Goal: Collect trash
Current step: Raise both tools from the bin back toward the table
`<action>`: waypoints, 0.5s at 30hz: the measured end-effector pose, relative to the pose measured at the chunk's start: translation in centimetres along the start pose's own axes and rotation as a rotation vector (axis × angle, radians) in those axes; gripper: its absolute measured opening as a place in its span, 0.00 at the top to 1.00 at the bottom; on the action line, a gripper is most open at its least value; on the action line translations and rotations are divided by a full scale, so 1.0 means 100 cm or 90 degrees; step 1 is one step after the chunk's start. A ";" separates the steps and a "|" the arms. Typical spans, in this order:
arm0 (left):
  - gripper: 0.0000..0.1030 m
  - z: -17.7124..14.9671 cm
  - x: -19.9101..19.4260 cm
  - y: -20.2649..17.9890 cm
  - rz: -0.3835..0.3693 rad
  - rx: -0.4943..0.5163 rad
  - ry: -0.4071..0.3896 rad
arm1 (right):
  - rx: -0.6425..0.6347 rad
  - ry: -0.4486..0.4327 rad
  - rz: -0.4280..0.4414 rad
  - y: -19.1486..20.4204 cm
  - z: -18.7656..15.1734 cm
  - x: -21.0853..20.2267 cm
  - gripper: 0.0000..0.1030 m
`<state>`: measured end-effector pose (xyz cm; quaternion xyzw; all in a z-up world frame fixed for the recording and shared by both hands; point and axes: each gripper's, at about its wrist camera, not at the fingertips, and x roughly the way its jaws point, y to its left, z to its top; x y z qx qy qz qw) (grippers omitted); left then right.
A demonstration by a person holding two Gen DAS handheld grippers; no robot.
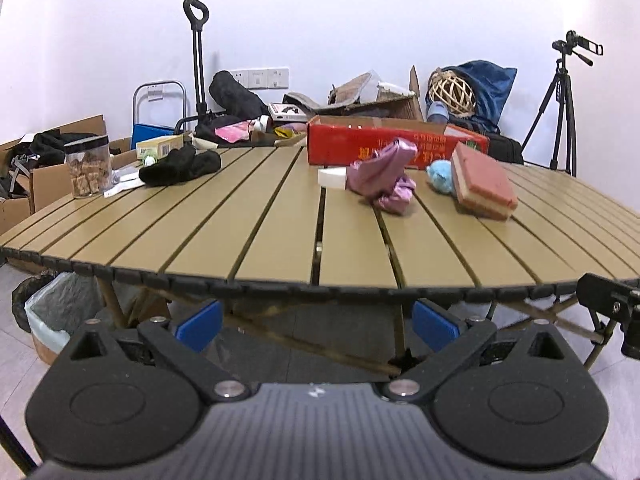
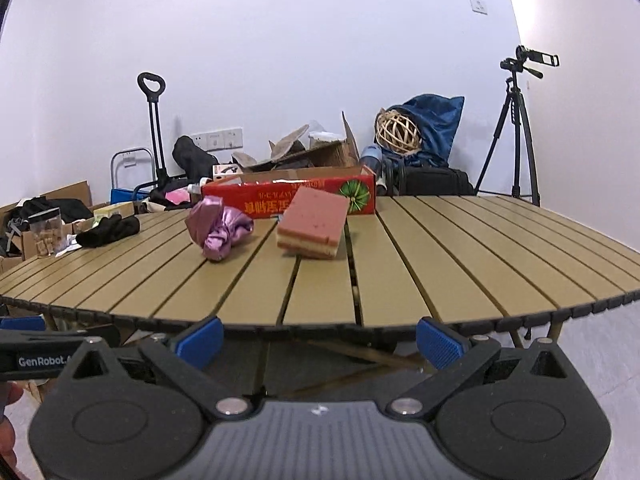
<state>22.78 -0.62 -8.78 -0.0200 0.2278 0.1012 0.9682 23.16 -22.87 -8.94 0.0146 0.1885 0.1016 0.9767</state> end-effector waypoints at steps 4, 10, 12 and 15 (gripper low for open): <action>0.00 0.012 0.004 0.000 -0.002 -0.001 -0.018 | -0.011 -0.017 0.004 0.004 0.011 0.007 0.00; 0.00 0.030 0.014 -0.008 -0.014 0.011 -0.044 | 0.000 -0.034 0.005 0.004 0.027 0.024 0.00; 0.00 0.037 0.019 -0.012 -0.017 0.017 -0.052 | 0.003 -0.041 -0.002 0.002 0.030 0.030 0.00; 0.00 0.045 0.028 -0.016 -0.018 0.017 -0.061 | 0.006 -0.050 -0.011 -0.001 0.038 0.039 0.00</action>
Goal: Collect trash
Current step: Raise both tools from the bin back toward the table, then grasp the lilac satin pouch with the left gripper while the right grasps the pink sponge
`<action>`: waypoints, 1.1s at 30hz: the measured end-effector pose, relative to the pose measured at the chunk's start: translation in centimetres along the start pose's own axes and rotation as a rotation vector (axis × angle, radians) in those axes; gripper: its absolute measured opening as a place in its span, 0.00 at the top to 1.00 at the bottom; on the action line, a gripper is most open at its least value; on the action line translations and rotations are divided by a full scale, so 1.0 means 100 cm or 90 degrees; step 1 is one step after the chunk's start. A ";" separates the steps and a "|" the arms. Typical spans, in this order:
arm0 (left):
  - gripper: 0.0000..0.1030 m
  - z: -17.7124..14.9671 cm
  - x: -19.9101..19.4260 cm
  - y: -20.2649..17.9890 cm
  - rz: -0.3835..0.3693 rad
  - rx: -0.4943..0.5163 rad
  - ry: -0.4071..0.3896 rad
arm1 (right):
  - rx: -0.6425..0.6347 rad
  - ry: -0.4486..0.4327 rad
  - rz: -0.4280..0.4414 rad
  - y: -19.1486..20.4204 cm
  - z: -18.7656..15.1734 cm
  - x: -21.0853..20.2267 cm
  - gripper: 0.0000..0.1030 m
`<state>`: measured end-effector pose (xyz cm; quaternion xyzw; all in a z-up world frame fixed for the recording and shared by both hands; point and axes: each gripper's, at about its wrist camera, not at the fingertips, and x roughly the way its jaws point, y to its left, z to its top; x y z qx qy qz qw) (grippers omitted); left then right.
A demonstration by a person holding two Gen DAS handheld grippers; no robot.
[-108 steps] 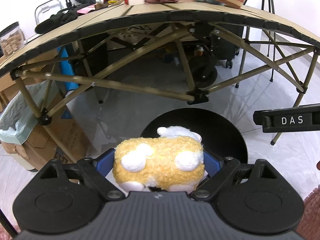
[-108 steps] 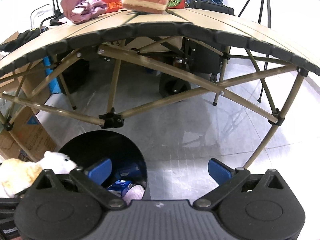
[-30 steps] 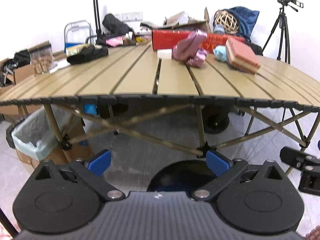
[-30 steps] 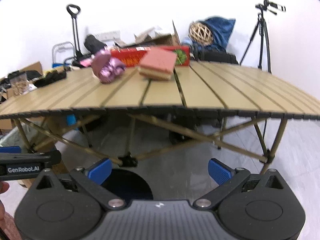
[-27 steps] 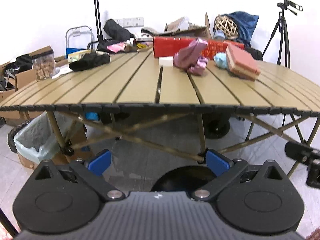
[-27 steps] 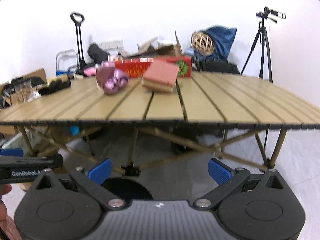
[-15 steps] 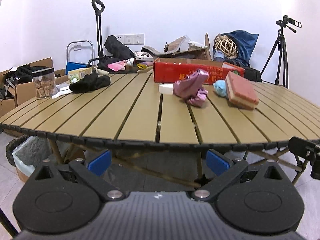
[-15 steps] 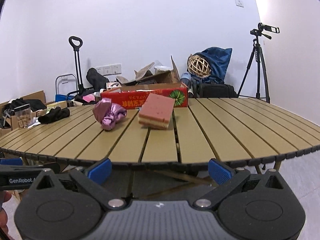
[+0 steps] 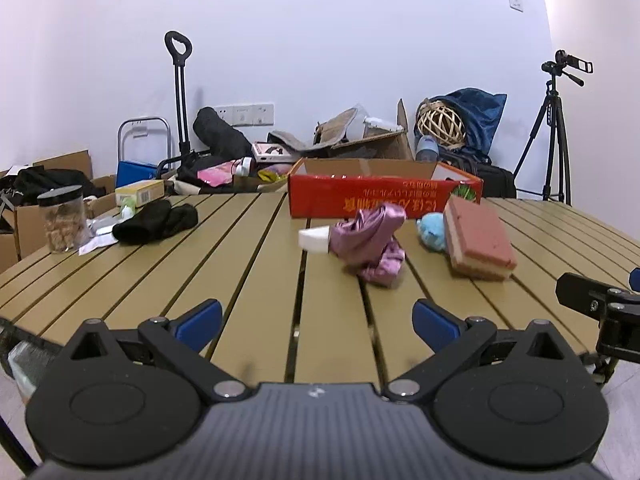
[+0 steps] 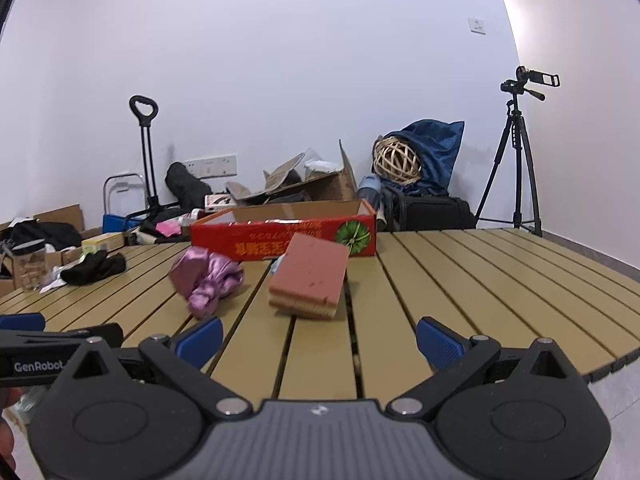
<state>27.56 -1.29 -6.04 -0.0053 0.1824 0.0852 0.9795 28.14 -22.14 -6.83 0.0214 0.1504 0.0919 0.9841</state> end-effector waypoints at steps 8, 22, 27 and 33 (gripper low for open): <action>0.00 0.016 0.032 -0.012 -0.016 0.010 0.002 | 0.010 -0.004 0.000 -0.003 0.013 0.027 0.00; 0.00 0.030 0.094 -0.028 -0.007 0.023 0.046 | 0.007 0.003 -0.021 -0.005 0.026 0.076 0.00; 0.00 0.033 0.110 -0.034 -0.006 0.028 0.054 | 0.029 0.019 -0.036 -0.009 0.031 0.095 0.00; 0.00 0.037 0.123 -0.042 -0.005 0.050 0.063 | 0.069 0.038 -0.033 -0.010 0.036 0.117 0.00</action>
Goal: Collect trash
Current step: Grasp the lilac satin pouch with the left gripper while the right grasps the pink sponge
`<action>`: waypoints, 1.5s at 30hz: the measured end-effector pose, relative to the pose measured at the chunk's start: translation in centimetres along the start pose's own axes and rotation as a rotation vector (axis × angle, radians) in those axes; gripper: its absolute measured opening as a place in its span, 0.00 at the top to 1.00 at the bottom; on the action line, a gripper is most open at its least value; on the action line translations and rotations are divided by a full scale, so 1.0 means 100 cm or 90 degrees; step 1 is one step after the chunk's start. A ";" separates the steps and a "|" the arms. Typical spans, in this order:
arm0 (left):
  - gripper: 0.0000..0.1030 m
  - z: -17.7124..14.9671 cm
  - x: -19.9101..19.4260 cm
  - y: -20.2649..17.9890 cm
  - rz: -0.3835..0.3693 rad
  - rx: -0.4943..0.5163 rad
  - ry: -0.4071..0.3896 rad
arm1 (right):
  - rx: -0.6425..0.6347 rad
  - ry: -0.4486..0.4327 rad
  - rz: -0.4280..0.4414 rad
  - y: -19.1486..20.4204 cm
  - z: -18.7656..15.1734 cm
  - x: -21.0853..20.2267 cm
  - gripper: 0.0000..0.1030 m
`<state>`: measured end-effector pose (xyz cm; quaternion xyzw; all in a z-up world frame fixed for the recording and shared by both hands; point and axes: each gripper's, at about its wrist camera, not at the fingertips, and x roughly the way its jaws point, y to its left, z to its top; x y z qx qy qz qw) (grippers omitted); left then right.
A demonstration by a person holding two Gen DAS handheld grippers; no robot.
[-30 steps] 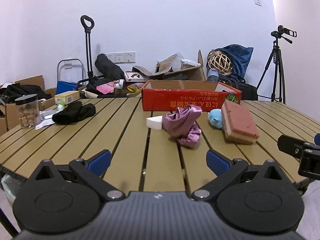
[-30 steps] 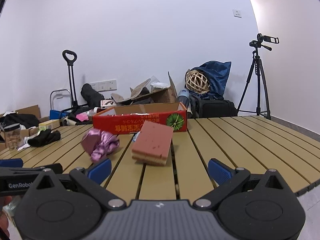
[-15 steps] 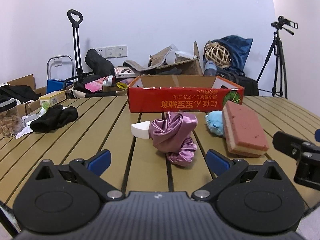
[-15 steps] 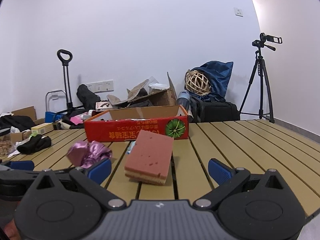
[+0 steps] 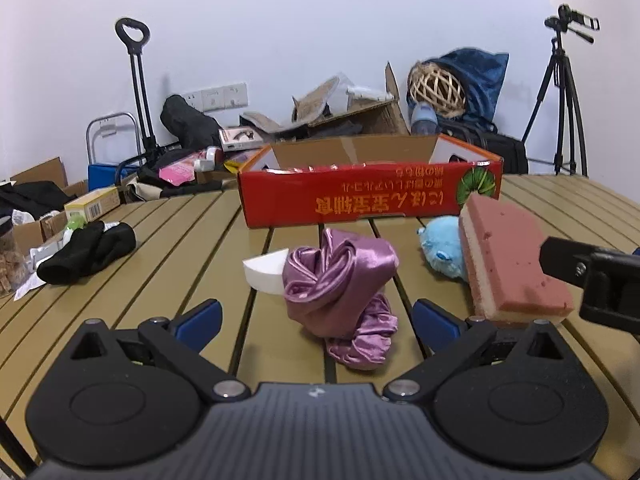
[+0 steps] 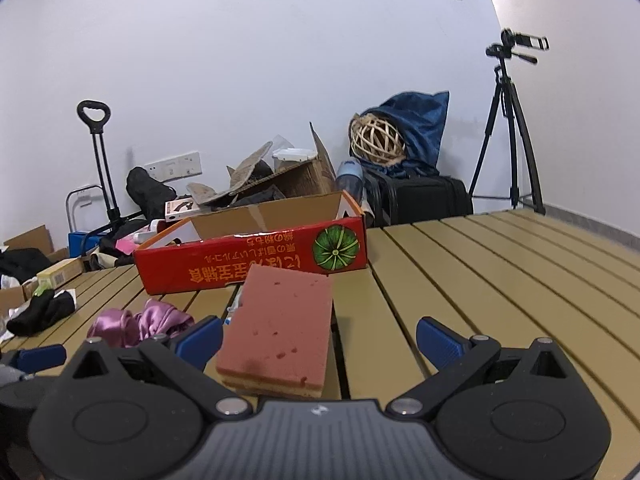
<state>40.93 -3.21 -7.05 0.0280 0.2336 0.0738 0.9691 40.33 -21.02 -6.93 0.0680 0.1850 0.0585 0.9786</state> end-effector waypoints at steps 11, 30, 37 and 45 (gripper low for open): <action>0.52 0.006 0.018 0.003 -0.046 -0.020 0.056 | 0.039 0.029 -0.001 0.009 0.002 0.021 0.00; 0.75 0.011 -0.006 0.036 -0.051 -0.077 -0.006 | 0.035 0.071 0.008 0.020 -0.002 0.039 0.00; 0.75 0.012 -0.013 0.039 -0.046 -0.071 -0.020 | 0.050 0.083 0.004 0.018 -0.002 0.044 0.00; 0.75 0.010 -0.021 0.041 -0.046 -0.072 -0.031 | 0.041 0.098 0.011 0.020 -0.001 0.049 0.00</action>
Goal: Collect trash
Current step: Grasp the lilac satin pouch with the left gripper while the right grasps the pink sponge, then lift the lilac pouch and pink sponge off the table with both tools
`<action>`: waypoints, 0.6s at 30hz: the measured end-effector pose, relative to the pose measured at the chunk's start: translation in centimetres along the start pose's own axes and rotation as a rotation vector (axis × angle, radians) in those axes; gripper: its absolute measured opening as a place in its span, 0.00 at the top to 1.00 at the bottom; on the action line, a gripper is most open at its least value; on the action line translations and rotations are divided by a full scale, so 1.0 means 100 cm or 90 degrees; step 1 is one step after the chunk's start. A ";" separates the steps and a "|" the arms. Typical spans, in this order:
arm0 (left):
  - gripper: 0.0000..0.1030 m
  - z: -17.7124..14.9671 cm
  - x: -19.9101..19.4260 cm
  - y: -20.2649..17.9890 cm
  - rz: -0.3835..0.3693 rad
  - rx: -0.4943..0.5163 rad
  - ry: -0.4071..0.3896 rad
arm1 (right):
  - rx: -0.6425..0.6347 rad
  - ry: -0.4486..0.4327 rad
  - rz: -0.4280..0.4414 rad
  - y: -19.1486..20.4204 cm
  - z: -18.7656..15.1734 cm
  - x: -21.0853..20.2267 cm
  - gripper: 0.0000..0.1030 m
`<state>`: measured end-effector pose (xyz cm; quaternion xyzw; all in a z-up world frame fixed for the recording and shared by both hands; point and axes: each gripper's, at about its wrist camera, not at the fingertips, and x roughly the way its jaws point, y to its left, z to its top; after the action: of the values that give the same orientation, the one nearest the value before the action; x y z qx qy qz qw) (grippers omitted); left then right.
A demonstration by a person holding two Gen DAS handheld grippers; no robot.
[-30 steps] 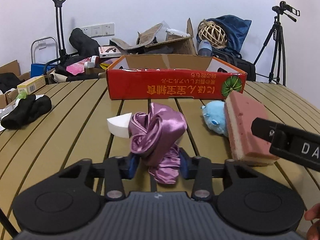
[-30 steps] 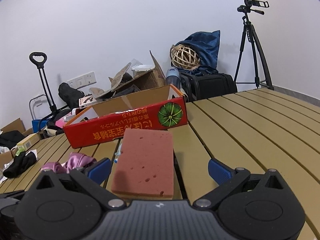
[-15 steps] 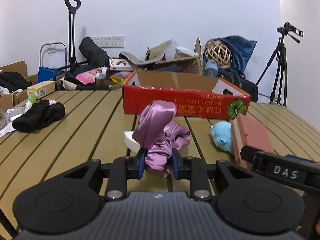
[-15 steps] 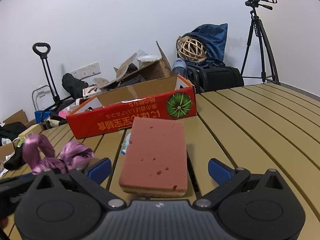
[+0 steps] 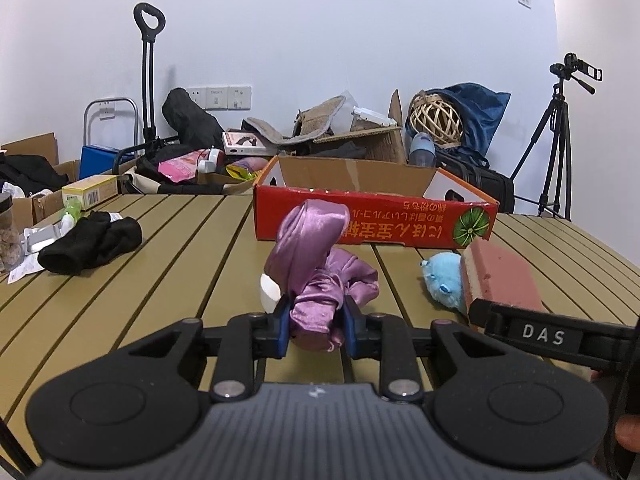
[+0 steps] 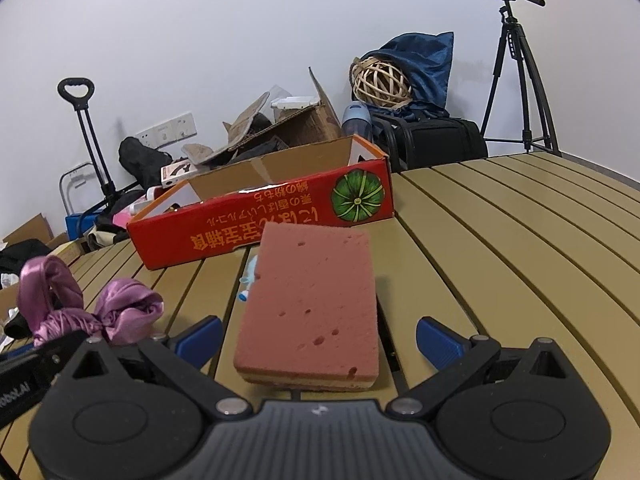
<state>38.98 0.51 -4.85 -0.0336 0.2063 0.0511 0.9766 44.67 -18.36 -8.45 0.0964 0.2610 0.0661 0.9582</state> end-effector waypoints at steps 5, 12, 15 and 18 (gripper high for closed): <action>0.76 0.001 -0.005 0.002 0.002 0.001 -0.011 | 0.000 0.004 0.002 0.000 0.000 0.001 0.02; 0.76 0.002 -0.008 0.007 0.002 -0.005 -0.016 | -0.012 0.011 0.008 0.002 -0.001 0.003 0.23; 0.76 0.002 -0.009 0.008 0.003 -0.006 -0.019 | -0.023 0.012 0.009 0.005 -0.003 0.003 0.33; 0.76 0.002 -0.011 0.009 0.004 -0.009 -0.023 | -0.036 0.000 0.006 0.008 -0.003 0.000 0.33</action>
<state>37.96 1.29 -4.29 -0.0389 0.1882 0.0559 0.9798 44.41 -17.55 -8.56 0.0705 0.2584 0.0780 0.9603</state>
